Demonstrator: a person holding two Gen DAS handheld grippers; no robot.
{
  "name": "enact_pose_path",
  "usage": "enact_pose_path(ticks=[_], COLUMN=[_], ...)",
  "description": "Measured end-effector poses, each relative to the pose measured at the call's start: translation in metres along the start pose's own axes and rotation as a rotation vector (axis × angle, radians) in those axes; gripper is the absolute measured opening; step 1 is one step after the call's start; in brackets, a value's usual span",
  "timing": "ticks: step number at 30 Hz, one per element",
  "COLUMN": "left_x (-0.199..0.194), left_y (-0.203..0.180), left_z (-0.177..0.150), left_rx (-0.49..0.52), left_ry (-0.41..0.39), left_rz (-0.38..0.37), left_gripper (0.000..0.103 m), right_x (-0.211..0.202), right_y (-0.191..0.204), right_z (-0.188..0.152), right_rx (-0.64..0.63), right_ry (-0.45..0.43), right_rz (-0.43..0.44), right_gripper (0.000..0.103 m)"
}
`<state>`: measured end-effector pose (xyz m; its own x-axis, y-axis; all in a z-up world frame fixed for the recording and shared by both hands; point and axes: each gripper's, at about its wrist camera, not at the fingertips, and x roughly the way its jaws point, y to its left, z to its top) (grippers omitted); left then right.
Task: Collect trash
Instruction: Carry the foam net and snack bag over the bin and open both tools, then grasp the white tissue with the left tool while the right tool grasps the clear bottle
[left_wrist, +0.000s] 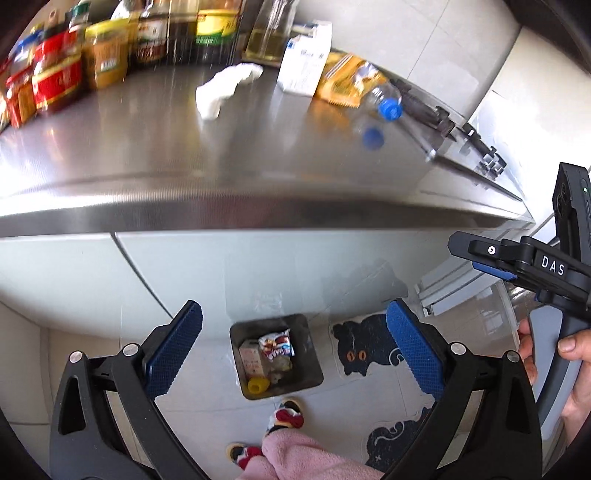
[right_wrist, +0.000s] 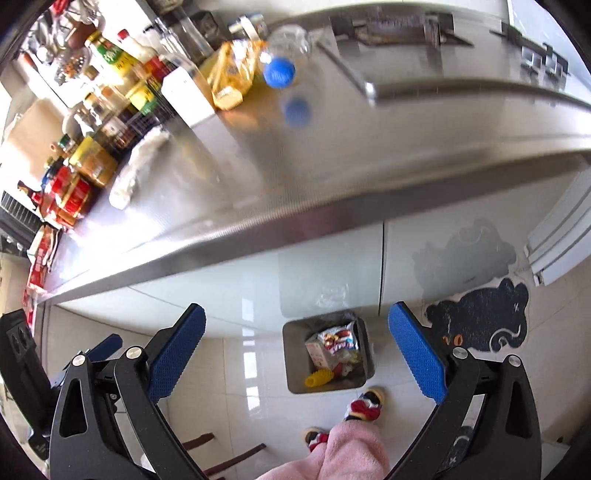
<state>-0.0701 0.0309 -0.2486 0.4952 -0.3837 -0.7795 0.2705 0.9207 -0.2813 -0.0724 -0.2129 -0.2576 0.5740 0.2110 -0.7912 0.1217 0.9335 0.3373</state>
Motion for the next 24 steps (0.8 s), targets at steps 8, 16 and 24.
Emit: enact_pose_path(ticks=[8,16,24], left_x=[-0.029,-0.024,0.008], left_y=[-0.013,-0.003,0.027], left_z=[0.062,0.115,0.148], left_rx=[0.008,-0.01,-0.093], left_ry=[-0.095,-0.107,-0.099], left_rz=[0.02,0.085,0.092], left_gripper=[0.095,0.095,0.079], right_x=[-0.033,-0.018,0.02], right_y=[0.014,0.02,0.013], right_z=[0.061,0.118,0.157], right_rx=[-0.062,-0.094,-0.075], right_ry=[-0.115,-0.147,-0.116], right_rz=[0.029,0.057,0.017], right_gripper=[0.1,0.1,0.1])
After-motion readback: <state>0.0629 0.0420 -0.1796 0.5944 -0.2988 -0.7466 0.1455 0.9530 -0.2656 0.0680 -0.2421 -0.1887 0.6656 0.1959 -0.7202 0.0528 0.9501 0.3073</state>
